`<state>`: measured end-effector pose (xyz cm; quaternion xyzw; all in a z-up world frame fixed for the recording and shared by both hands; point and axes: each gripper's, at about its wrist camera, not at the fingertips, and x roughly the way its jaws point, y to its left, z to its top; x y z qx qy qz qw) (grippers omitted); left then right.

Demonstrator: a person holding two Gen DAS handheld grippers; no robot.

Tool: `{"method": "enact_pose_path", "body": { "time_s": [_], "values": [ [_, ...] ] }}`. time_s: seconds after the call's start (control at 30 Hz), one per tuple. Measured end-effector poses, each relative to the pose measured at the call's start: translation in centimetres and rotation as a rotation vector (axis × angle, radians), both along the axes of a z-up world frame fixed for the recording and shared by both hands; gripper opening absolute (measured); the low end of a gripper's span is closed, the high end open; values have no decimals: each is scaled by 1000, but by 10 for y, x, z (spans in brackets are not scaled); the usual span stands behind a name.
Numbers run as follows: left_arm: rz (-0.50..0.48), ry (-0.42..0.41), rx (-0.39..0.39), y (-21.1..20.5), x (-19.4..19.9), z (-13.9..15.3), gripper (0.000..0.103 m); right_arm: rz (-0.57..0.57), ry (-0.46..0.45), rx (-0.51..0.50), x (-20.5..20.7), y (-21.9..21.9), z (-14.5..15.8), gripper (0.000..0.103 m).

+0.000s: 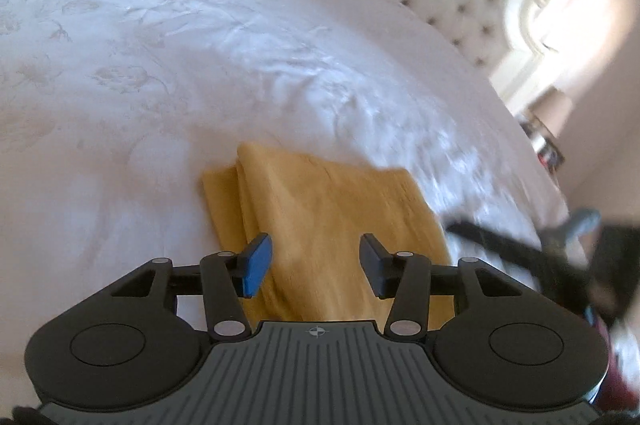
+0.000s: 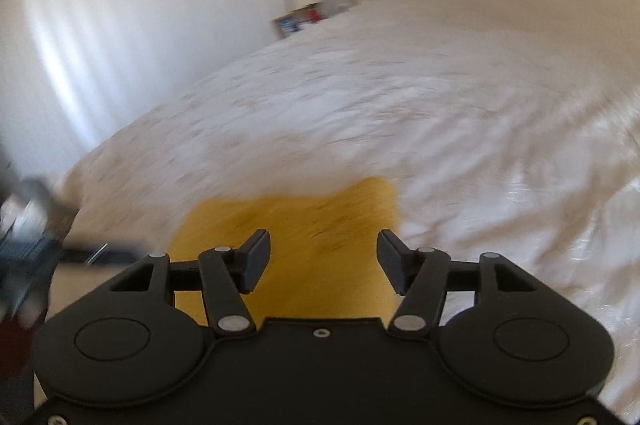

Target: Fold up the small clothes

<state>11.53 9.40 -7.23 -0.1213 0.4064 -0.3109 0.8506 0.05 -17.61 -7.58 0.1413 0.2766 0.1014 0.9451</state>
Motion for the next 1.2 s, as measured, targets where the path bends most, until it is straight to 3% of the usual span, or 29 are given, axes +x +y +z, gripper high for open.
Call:
{"method": "enact_pose_path", "body": {
  "time_s": [0.23, 0.37, 0.57, 0.63, 0.67, 0.7, 0.73, 0.77, 0.93, 1.07, 1.13, 1.17, 1.2],
  "values": [
    [52, 120, -27, -14, 45, -18, 47, 351, -35, -141, -34, 73, -6, 64],
    [49, 136, -18, -17, 59, -20, 47, 530, -80, -241, -51, 111, -13, 64],
    [36, 158, 6, -22, 71, -24, 46, 640, -90, -395, -53, 147, -33, 60],
    [25, 162, 25, -25, 73, -24, 46, 635, -97, -450, -53, 154, -38, 48],
    [21, 162, 39, -26, 74, -23, 45, 626, -99, -466, -52, 154, -39, 29],
    [16, 152, 44, -27, 74, -23, 35, 614, -101, -459, -51, 152, -38, 14],
    [4, 132, 42, -28, 73, -22, 19, 605, -99, -433, -49, 149, -36, 13],
    [-2, 112, 51, -29, 72, -20, 8, 599, -96, -403, -49, 144, -33, 13],
    [19, 59, 80, -18, 53, -8, 8, 642, -51, -284, -58, 126, -22, 12],
    [49, 67, 139, -12, 52, -22, 9, 681, 15, -283, -53, 130, -36, 15],
    [48, 91, 121, -12, 58, -29, 12, 665, 27, -251, -47, 124, -36, 23],
    [51, 88, 111, -11, 59, -28, 14, 651, 26, -227, -47, 119, -32, 33],
    [53, 78, 99, -9, 59, -25, 22, 636, 28, -198, -46, 113, -27, 47]
  ]
}}
